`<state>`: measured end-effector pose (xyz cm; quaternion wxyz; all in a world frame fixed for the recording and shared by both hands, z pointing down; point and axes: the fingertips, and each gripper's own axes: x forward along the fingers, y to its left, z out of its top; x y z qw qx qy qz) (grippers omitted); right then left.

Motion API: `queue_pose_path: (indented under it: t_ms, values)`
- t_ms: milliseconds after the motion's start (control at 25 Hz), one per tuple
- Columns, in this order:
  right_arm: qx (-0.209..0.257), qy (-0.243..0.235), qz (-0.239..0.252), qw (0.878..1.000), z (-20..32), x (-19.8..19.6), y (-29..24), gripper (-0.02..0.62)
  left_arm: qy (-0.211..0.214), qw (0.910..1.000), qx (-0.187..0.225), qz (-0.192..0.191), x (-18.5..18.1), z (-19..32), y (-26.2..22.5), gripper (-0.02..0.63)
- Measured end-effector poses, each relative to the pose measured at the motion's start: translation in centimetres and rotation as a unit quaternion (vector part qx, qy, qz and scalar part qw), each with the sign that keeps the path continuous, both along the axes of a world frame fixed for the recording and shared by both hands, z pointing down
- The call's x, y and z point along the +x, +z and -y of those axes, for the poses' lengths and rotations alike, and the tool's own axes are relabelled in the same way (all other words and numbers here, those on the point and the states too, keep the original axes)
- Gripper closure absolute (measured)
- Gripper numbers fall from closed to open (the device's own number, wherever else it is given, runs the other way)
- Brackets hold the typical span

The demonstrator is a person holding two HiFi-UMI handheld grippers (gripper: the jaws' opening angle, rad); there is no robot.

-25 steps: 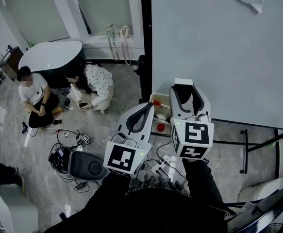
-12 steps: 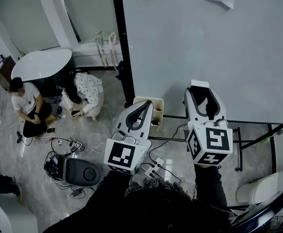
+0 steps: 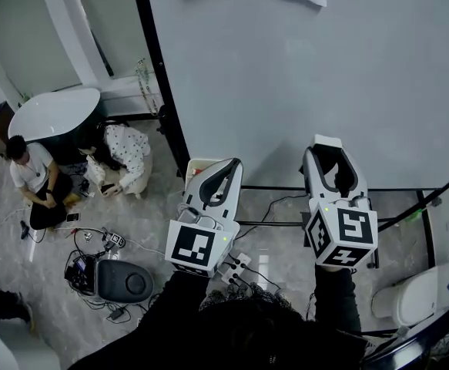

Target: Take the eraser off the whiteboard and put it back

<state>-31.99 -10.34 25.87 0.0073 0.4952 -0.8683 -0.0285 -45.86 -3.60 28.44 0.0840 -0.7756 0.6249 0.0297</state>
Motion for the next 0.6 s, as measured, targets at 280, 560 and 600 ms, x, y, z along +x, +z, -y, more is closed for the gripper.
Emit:
queue_pose_path:
  t_ms: [280,560,600]
  values:
    - [-0.002,-0.001,-0.001,1.0,0.2,1.6,-0.2,0.35,0.005,0.9999,-0.004,0.008,1.5,0.8,-0.1,0.6]
    - [-0.002,0.003,0.003,1.0,0.3,2.6,-0.1,0.35,0.009,0.9999,-0.005,0.013,2.4,1.1,-0.2,0.6]
    - [-0.001,0.003,0.003,1.0,0.3,2.7,-0.1,0.35,0.009,0.9998,-0.006,0.017,2.5,1.1,-0.2,0.601]
